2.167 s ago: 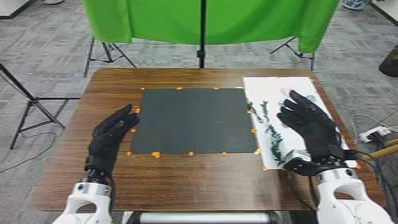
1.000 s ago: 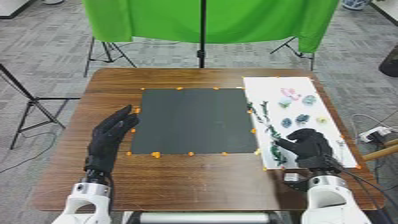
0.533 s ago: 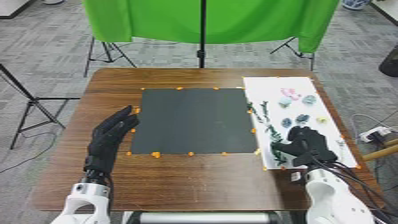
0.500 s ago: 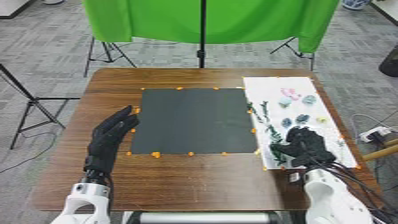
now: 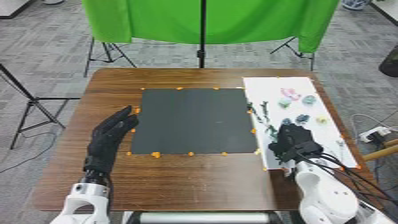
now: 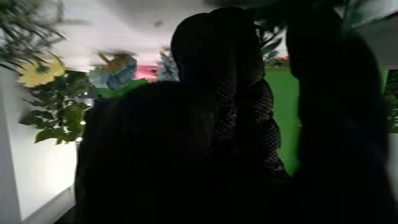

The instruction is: Arrange flowers

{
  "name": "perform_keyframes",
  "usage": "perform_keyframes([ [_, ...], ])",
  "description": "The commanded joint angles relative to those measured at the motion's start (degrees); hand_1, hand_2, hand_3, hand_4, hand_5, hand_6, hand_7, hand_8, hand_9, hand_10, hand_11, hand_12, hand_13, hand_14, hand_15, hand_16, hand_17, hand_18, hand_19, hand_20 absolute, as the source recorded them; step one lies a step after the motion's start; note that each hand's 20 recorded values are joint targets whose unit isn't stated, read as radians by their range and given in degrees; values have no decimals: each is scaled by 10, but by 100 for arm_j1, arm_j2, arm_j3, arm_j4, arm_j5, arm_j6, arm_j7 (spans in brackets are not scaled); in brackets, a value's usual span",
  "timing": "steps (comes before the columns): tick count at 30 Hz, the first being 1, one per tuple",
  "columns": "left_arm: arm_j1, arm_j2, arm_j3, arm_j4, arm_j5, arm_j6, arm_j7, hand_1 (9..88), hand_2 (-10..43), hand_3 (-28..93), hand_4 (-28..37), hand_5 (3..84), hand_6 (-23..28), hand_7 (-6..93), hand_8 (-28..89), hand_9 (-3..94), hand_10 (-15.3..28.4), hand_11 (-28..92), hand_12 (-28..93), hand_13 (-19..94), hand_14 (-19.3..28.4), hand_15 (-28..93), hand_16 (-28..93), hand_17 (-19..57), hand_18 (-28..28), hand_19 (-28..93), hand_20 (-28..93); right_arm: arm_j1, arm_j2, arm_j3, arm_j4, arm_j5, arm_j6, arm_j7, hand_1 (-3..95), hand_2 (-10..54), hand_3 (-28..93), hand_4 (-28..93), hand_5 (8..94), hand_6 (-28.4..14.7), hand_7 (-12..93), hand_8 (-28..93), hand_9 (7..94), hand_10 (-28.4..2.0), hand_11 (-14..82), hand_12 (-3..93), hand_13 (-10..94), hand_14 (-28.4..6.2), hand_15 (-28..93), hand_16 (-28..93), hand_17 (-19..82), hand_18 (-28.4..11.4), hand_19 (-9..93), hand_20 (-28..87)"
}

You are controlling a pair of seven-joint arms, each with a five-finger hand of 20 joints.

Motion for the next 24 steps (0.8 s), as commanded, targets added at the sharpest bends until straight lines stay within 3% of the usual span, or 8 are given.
perform_keyframes([
  [1, 67, 0, -13, 0, 2, -11, -70, 325, -70, 614, -166, 423, 33, 124, -60, 410, 121, 162, 144, 312, 162, 205, 20, 47, 124, 51, 215, -381, -119, 14, 116, 326, 24, 79, 845, -95, -279, 567, 809, -11, 332, 245, 864, -129, 428, 335, 936, -36, 577, 343, 698, -98, 932, 514],
  [5, 87, 28, -37, -2, -18, -8, -65, 323, -68, 614, -168, 423, 34, 124, -59, 410, 121, 162, 145, 312, 163, 205, 20, 47, 124, 50, 214, -534, -198, 547, -312, 709, 384, 145, 851, -95, -281, 591, 812, -12, 335, 249, 867, -127, 429, 348, 937, -33, 591, 339, 705, -96, 932, 529],
  [9, 59, 118, -90, 77, -109, 72, -48, 318, -62, 614, -170, 423, 35, 121, -60, 410, 121, 162, 145, 312, 163, 206, 20, 47, 124, 50, 214, -239, -308, 697, -728, 1251, 791, 89, 853, -95, -282, 599, 812, -14, 338, 250, 867, -127, 432, 350, 937, -33, 598, 337, 708, -97, 932, 543],
  [16, -89, 334, -138, 444, -268, 372, 12, 310, -52, 616, -175, 423, 36, 120, -59, 410, 122, 161, 145, 313, 163, 205, 18, 51, 122, 44, 211, 1280, -695, -439, -667, 2196, 817, -161, 856, -95, -282, 600, 812, -15, 342, 248, 867, -130, 441, 348, 937, -32, 605, 335, 712, -95, 932, 555],
  [24, -105, 470, -105, 830, -421, 605, 110, 245, 7, 637, -250, 429, 19, 126, -60, 409, 123, 160, 144, 314, 159, 193, 13, 56, 122, 38, 208, 2945, -1452, -2186, 333, 3136, 380, -241, 861, -95, -283, 597, 812, -17, 343, 245, 866, -132, 446, 343, 937, -30, 611, 333, 715, -95, 932, 566],
])
